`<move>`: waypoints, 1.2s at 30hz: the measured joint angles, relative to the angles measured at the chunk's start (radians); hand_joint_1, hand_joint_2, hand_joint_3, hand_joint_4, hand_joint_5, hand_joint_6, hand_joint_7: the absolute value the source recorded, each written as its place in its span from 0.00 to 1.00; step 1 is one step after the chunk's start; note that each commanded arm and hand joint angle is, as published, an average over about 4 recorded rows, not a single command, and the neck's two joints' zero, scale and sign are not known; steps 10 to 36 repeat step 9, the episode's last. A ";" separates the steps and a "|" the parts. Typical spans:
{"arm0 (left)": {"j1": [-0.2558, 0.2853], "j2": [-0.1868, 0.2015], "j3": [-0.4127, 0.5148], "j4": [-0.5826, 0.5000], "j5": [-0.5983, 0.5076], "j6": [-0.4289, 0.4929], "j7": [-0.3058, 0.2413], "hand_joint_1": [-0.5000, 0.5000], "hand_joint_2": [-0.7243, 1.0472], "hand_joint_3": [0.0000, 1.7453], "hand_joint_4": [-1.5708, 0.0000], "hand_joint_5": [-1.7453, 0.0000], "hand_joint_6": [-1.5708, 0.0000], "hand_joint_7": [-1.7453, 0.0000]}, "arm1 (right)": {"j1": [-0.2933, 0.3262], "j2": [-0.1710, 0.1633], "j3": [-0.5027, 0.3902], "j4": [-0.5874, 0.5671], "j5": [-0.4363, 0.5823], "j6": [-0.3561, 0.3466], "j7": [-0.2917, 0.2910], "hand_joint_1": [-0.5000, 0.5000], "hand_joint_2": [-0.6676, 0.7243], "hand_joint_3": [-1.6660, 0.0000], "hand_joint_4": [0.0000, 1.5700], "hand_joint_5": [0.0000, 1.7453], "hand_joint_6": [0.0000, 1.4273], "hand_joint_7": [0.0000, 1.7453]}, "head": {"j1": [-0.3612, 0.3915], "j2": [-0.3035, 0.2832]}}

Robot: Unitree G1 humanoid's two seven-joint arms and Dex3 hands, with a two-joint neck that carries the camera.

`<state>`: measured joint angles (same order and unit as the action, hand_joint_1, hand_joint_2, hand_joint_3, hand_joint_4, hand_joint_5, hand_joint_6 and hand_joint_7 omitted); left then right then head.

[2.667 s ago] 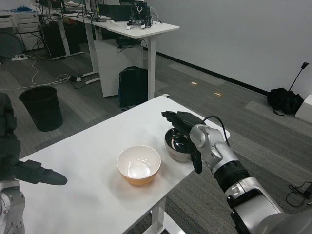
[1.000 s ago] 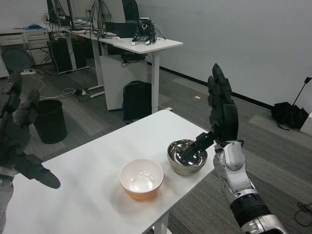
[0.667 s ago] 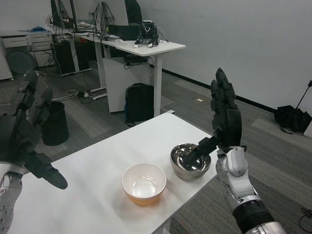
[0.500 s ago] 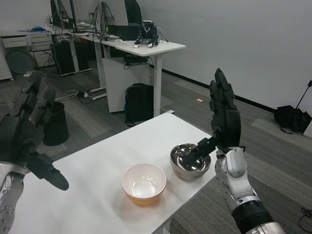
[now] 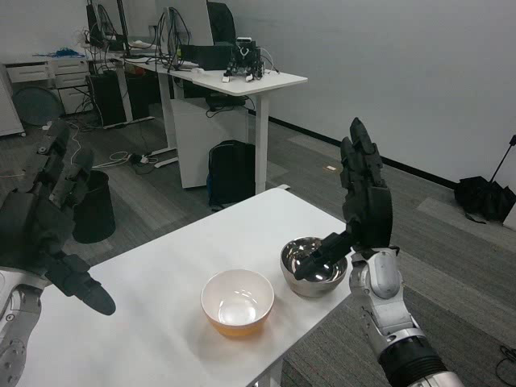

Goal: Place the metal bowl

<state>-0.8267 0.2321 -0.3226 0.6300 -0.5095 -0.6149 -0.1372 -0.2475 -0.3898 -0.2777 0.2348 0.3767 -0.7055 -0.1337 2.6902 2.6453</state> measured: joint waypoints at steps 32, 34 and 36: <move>0.001 0.007 0.008 0.000 -0.004 0.000 0.000 0.00 0.00 0.03 1.00 1.00 1.00 1.00 | -0.031 0.015 0.027 0.025 0.000 -0.020 -0.010 0.04 0.95 1.00 0.00 0.00 0.00 0.00 | -0.001 0.001; 0.001 0.007 0.008 0.000 -0.004 0.000 0.000 0.00 0.00 0.03 1.00 1.00 1.00 1.00 | -0.031 0.015 0.027 0.025 0.000 -0.020 -0.010 0.04 0.95 1.00 0.00 0.00 0.00 0.00 | -0.001 0.001; 0.001 0.007 0.008 0.000 -0.004 0.000 0.000 0.00 0.00 0.03 1.00 1.00 1.00 1.00 | -0.031 0.015 0.027 0.025 0.000 -0.020 -0.010 0.04 0.95 1.00 0.00 0.00 0.00 0.00 | -0.001 0.001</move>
